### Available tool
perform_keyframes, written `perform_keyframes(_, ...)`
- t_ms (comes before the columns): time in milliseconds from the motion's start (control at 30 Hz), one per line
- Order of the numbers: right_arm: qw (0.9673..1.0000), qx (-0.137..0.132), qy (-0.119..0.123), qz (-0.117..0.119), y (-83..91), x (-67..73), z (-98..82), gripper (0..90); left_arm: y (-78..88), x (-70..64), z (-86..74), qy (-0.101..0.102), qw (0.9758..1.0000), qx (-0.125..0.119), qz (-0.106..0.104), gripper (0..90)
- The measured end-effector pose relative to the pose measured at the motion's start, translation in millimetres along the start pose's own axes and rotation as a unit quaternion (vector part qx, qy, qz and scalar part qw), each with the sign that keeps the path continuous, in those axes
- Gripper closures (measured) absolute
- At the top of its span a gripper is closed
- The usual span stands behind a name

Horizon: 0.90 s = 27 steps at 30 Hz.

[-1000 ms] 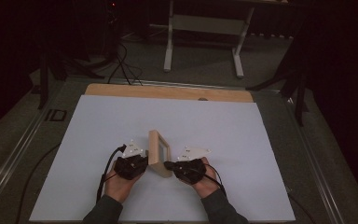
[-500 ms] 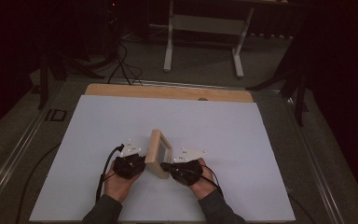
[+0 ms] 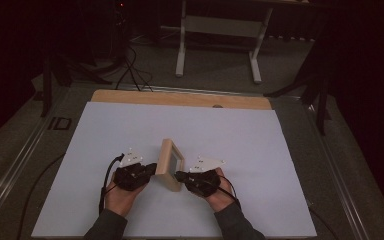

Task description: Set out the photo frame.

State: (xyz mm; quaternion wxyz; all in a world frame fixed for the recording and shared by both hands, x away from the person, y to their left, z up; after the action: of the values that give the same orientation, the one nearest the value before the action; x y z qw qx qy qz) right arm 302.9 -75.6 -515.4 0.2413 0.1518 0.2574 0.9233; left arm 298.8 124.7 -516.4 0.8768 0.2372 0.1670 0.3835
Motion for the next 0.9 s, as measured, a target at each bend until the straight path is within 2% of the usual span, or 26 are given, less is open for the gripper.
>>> perform_keyframes(267, 1.0, -0.005, -0.003, -0.005, 3.8, -4.1, 1.4, 79.8, 16.3, 5.4, 5.5, 0.009, 0.9998, -0.019, 0.005, 76.9)
perform_keyframes(433, 0.9999, -0.005, -0.008, -0.005, 5.2, -6.0, 1.7, 73.9, 24.8, 6.1, 8.5, 0.01, 0.9996, -0.028, 0.002, 69.8)
perform_keyframes(633, 0.9999, -0.008, -0.013, -0.008, 6.9, -8.1, 2.5, 67.5, 31.5, 3.1, 13.7, -0.005, 0.9994, -0.033, 0.003, 58.4)
perform_keyframes(900, 0.9997, -0.012, -0.019, -0.011, 8.8, -11.6, 3.0, 61.5, 38.1, 3.2, 17.3, -0.001, 0.9991, -0.041, 0.008, 53.6)
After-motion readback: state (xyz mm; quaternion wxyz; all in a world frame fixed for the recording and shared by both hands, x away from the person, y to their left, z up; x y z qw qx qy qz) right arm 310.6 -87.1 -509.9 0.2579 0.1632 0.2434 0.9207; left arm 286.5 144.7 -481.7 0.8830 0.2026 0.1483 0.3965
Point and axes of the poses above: each handheld gripper's, and its own axes: y roughly backward along the jaws, z roughly out of its top, x roughly to its left, the point moved 4 cm from there along -y, roughly forward along the jaws, and after that the axes turned 6 degrees about -y, right-handed, at the moved point
